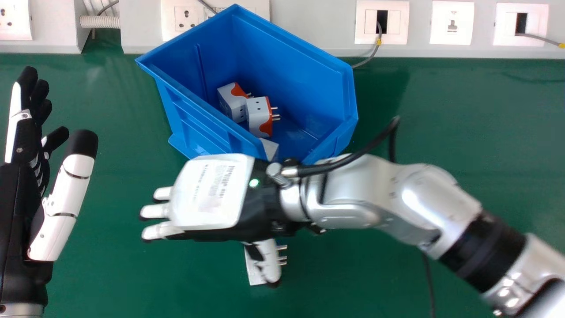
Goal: Pick all objects and put in blue box
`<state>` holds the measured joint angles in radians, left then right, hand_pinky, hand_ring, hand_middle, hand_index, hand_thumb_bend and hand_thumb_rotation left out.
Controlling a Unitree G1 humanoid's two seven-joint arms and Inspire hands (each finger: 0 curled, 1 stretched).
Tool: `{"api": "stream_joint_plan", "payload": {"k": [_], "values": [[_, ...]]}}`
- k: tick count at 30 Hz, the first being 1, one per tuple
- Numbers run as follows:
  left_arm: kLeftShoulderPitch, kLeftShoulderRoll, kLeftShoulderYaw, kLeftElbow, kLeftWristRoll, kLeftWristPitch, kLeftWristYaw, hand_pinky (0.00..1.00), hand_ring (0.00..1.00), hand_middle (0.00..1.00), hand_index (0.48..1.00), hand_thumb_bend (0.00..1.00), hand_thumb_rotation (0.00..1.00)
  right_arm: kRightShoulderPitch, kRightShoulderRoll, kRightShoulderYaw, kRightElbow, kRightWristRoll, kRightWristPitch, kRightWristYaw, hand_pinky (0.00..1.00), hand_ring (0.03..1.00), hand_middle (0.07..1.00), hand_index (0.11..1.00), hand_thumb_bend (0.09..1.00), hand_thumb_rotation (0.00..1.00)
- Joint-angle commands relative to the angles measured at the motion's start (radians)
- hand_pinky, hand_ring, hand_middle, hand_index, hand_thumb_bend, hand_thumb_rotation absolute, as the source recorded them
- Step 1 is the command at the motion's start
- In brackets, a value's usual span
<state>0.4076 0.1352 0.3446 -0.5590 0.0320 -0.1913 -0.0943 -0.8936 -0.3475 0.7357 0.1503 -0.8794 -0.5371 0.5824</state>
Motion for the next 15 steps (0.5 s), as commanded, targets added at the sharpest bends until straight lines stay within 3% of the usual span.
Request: {"api": "stream_joint_plan", "payload": {"k": [1, 3, 10, 13, 15], "values": [[-0.005, 0.006, -0.002, -0.017, -0.001, -0.003, 0.006, 0.91, 0.99, 1.0, 1.0, 0.57, 0.87, -0.04, -0.011, -0.042, -0.063, 0.035, -0.016, 0.025, 0.86, 0.979, 0.987, 0.921, 0.861, 0.12], [-0.007, 0.008, -0.001, -0.019, -0.003, 0.002, 0.006, 0.91, 0.99, 1.0, 1.0, 0.57, 0.87, -0.035, -0.038, -0.064, -0.094, 0.045, -0.026, 0.046, 0.84, 0.973, 0.975, 0.908, 0.772, 0.05], [-0.002, 0.008, -0.004, -0.022, -0.003, 0.004, 0.003, 0.92, 1.0, 1.0, 1.0, 0.57, 0.87, 0.025, -0.113, -0.114, -0.156, 0.047, -0.054, 0.051, 0.81, 0.953, 0.952, 0.883, 0.742, 0.06], [0.0, 0.005, -0.008, -0.024, -0.013, 0.0, -0.001, 0.92, 1.0, 1.0, 1.0, 0.58, 0.87, 0.075, -0.135, -0.155, -0.171, 0.092, -0.047, 0.035, 0.8, 0.947, 0.946, 0.875, 0.722, 0.05], [-0.001, 0.004, -0.011, -0.025, -0.025, 0.0, -0.004, 0.92, 1.0, 1.0, 1.0, 0.57, 0.87, 0.116, -0.142, -0.182, -0.182, 0.109, -0.041, 0.013, 0.79, 0.938, 0.94, 0.867, 0.635, 0.03]]}}
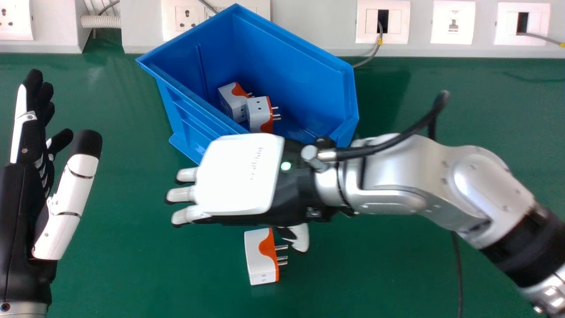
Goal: Pick all objects and put in blue box
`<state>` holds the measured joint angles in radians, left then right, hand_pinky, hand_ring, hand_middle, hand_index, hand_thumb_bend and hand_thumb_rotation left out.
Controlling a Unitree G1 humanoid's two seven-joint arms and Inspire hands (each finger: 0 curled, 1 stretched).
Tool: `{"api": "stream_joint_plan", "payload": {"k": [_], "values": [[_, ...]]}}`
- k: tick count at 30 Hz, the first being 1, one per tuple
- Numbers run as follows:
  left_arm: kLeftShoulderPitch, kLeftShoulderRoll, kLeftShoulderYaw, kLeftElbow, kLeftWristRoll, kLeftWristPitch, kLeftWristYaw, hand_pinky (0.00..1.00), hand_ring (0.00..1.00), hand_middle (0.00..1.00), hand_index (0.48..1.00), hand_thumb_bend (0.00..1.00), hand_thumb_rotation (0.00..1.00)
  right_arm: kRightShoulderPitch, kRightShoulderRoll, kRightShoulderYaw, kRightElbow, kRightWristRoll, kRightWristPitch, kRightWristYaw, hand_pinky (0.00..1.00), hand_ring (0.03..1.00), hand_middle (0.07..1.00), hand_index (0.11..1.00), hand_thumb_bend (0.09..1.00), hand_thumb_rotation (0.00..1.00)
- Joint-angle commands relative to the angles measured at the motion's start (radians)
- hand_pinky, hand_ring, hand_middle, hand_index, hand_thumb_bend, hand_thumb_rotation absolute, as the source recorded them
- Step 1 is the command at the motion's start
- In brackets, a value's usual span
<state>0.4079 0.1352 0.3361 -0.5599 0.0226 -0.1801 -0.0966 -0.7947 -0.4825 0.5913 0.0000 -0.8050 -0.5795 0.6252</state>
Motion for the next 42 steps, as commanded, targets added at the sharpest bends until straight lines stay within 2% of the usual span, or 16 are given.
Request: {"api": "stream_joint_plan", "payload": {"k": [1, 4, 5, 7, 10, 14, 17, 22, 26, 32, 42], "values": [[-0.002, 0.004, -0.004, -0.026, -0.024, -0.012, -0.004, 0.92, 1.0, 1.0, 1.0, 0.57, 0.87, 0.036, -0.01, -0.049, -0.038, 0.038, 0.002, -0.04, 0.79, 0.936, 0.939, 0.865, 0.611, 0.02], [-0.01, 0.008, -0.007, -0.028, -0.044, -0.009, -0.012, 0.92, 1.0, 1.0, 1.0, 0.55, 0.86, 0.075, -0.019, -0.064, -0.05, 0.03, -0.001, -0.06, 0.78, 0.933, 0.936, 0.862, 0.568, 0.01], [-0.013, 0.009, -0.007, -0.03, -0.044, -0.005, -0.011, 0.93, 1.0, 1.0, 1.0, 0.54, 0.85, 0.081, -0.023, -0.065, -0.047, 0.021, -0.009, -0.069, 0.78, 0.931, 0.934, 0.861, 0.553, 0.01], [-0.016, 0.007, -0.008, -0.041, -0.036, 0.006, -0.005, 0.95, 1.0, 1.0, 1.0, 0.52, 0.83, 0.083, -0.029, -0.063, -0.032, 0.004, -0.036, -0.096, 0.79, 0.932, 0.933, 0.867, 0.514, 0.0], [-0.015, 0.006, -0.01, -0.049, -0.028, 0.008, -0.003, 0.95, 1.0, 1.0, 1.0, 0.51, 0.83, 0.08, -0.029, -0.053, -0.004, -0.017, -0.071, -0.134, 0.79, 0.932, 0.933, 0.866, 0.504, 0.0], [-0.021, 0.01, -0.007, -0.047, -0.014, 0.014, 0.0, 0.94, 1.0, 1.0, 1.0, 0.49, 0.82, 0.073, -0.016, -0.025, 0.051, -0.057, -0.117, -0.172, 0.77, 0.921, 0.921, 0.839, 0.54, 0.0], [-0.026, 0.017, -0.005, -0.05, 0.0, 0.02, 0.001, 0.94, 1.0, 1.0, 1.0, 0.49, 0.82, 0.062, -0.003, -0.008, 0.097, -0.094, -0.142, -0.207, 0.76, 0.916, 0.916, 0.83, 0.552, 0.0], [-0.028, 0.017, -0.004, -0.076, 0.021, 0.045, 0.003, 0.94, 1.0, 1.0, 1.0, 0.49, 0.82, 0.041, 0.024, 0.029, 0.19, -0.173, -0.17, -0.28, 0.76, 0.915, 0.914, 0.83, 0.559, 0.0], [-0.027, 0.016, -0.005, -0.09, 0.024, 0.062, 0.003, 0.92, 1.0, 1.0, 1.0, 0.49, 0.82, 0.024, 0.046, 0.055, 0.265, -0.207, -0.178, -0.33, 0.77, 0.915, 0.909, 0.829, 0.586, 0.03], [-0.032, 0.017, -0.002, -0.089, 0.027, 0.071, 0.006, 0.91, 1.0, 1.0, 1.0, 0.5, 0.83, 0.007, 0.074, 0.094, 0.359, -0.27, -0.169, -0.414, 0.77, 0.903, 0.888, 0.815, 0.596, 0.03], [-0.039, 0.016, 0.005, -0.067, 0.024, 0.051, 0.016, 0.9, 0.99, 0.99, 1.0, 0.52, 0.83, -0.027, 0.121, 0.143, 0.479, -0.316, -0.148, -0.513, 0.74, 0.866, 0.85, 0.784, 0.612, 0.02]]}}
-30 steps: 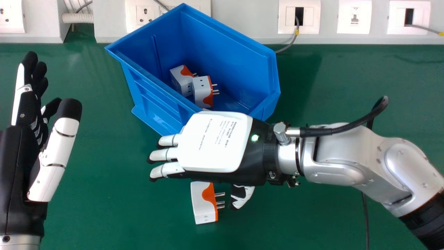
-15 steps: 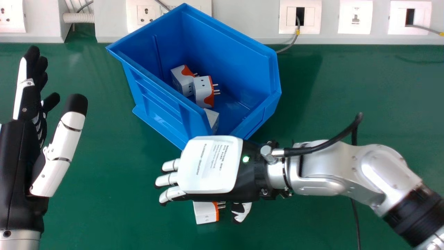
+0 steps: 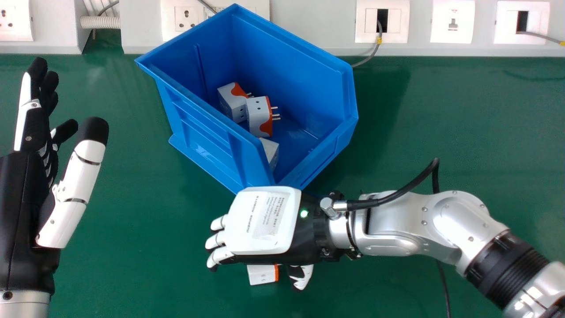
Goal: Pick all objects and put in blue box
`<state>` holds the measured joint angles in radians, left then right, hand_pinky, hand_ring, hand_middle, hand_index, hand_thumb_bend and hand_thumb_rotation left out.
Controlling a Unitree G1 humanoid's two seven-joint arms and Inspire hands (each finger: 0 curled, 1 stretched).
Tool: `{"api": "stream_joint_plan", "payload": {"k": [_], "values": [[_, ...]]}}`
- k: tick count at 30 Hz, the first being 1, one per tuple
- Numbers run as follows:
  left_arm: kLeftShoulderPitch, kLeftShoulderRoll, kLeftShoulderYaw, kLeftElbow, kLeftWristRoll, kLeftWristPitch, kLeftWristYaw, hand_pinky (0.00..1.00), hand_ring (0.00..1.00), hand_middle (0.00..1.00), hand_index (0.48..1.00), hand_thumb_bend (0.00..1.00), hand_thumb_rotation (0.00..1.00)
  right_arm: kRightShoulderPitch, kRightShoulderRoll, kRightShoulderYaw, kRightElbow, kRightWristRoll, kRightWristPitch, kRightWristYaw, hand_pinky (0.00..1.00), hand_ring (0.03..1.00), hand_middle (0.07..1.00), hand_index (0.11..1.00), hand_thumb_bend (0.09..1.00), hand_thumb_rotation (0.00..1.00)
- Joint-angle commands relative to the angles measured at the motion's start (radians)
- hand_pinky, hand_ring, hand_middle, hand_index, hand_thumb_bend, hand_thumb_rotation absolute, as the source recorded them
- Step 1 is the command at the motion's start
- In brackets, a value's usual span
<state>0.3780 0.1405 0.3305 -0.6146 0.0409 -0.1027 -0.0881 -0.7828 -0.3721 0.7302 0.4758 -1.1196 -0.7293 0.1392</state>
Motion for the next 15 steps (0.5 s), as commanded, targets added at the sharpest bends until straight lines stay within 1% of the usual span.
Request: {"api": "stream_joint_plan", "payload": {"k": [1, 3, 10, 12, 15], "values": [[-0.009, 0.011, 0.011, -0.011, 0.004, -0.027, 0.009, 0.89, 0.99, 0.99, 1.0, 0.53, 0.83, -0.042, 0.014, 0.008, 0.011, -0.003, 0.005, -0.031, 0.73, 0.863, 0.847, 0.78, 0.614, 0.02], [-0.008, 0.008, 0.012, -0.009, 0.0, -0.032, 0.009, 0.89, 0.98, 0.99, 1.0, 0.53, 0.84, -0.048, 0.02, 0.016, 0.028, -0.005, 0.01, -0.042, 0.72, 0.853, 0.838, 0.769, 0.619, 0.01], [-0.008, 0.005, 0.017, 0.014, -0.014, -0.06, 0.008, 0.88, 0.98, 0.99, 1.0, 0.54, 0.84, -0.076, 0.028, 0.04, 0.077, -0.022, 0.013, -0.089, 0.7, 0.834, 0.82, 0.752, 0.649, 0.02], [-0.005, 0.004, 0.019, 0.014, -0.022, -0.065, 0.006, 0.89, 0.98, 0.99, 1.0, 0.54, 0.84, -0.089, 0.025, 0.055, 0.091, -0.04, 0.011, -0.118, 0.7, 0.831, 0.816, 0.747, 0.654, 0.03], [-0.002, 0.007, 0.025, 0.024, -0.035, -0.077, 0.001, 0.89, 0.98, 0.99, 1.0, 0.56, 0.84, -0.108, 0.022, 0.075, 0.114, -0.057, 0.007, -0.154, 0.69, 0.82, 0.804, 0.734, 0.672, 0.04]]}}
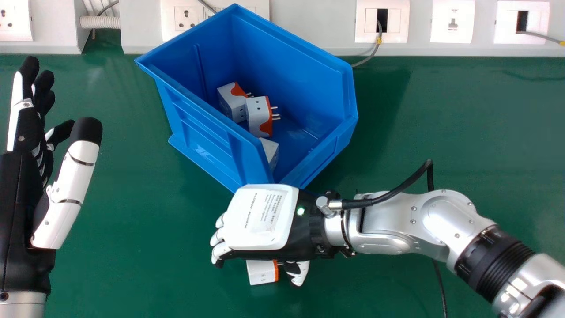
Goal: Pick all objects and put in blue box
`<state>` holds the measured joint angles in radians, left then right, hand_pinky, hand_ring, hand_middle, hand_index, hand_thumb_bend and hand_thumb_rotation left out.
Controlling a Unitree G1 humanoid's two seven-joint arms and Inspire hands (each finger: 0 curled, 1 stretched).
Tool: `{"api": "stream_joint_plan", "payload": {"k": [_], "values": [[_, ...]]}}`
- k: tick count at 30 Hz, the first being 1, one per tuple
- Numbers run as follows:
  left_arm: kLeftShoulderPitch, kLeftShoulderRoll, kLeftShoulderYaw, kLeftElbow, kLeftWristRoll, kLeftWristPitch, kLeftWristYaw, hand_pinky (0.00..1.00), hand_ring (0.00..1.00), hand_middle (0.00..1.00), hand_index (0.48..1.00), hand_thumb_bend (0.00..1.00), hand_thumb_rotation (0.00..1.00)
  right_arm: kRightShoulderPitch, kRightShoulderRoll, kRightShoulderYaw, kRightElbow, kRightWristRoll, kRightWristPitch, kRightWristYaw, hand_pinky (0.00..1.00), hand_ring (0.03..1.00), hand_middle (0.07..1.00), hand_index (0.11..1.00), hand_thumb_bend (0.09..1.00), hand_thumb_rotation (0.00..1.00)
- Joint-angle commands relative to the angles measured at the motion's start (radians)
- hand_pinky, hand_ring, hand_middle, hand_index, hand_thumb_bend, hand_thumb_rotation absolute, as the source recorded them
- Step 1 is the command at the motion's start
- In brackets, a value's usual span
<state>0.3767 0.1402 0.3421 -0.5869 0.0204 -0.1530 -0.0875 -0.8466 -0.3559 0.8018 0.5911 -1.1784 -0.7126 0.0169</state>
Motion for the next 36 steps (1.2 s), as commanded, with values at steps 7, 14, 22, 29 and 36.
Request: {"api": "stream_joint_plan", "payload": {"k": [7, 14, 22, 29, 36], "values": [[0.009, 0.015, 0.022, 0.007, -0.033, -0.041, -0.009, 0.91, 0.98, 0.99, 1.0, 0.57, 0.84, -0.078, -0.007, 0.037, 0.036, -0.023, -0.024, -0.088, 0.67, 0.798, 0.785, 0.721, 0.687, 0.04], [0.005, 0.015, 0.025, 0.007, -0.038, -0.033, -0.015, 0.93, 0.99, 0.99, 1.0, 0.57, 0.84, -0.092, -0.01, 0.053, 0.052, -0.038, -0.023, -0.113, 0.64, 0.776, 0.767, 0.705, 0.698, 0.03], [0.015, 0.017, 0.028, -0.029, -0.024, -0.019, -0.02, 0.94, 0.99, 0.99, 1.0, 0.58, 0.84, -0.096, -0.003, 0.07, 0.086, -0.05, -0.014, -0.139, 0.62, 0.771, 0.763, 0.692, 0.712, 0.03], [0.02, 0.025, 0.033, -0.04, 0.011, -0.016, -0.017, 0.96, 0.99, 0.99, 0.994, 0.57, 0.86, -0.096, 0.003, 0.082, 0.102, -0.05, 0.0, -0.137, 0.61, 0.761, 0.757, 0.687, 0.727, 0.03], [0.018, 0.028, 0.033, -0.049, 0.027, -0.014, -0.015, 0.96, 0.99, 0.99, 0.993, 0.56, 0.87, -0.087, 0.017, 0.069, 0.13, -0.018, 0.003, -0.146, 0.61, 0.75, 0.743, 0.66, 0.733, 0.01]]}}
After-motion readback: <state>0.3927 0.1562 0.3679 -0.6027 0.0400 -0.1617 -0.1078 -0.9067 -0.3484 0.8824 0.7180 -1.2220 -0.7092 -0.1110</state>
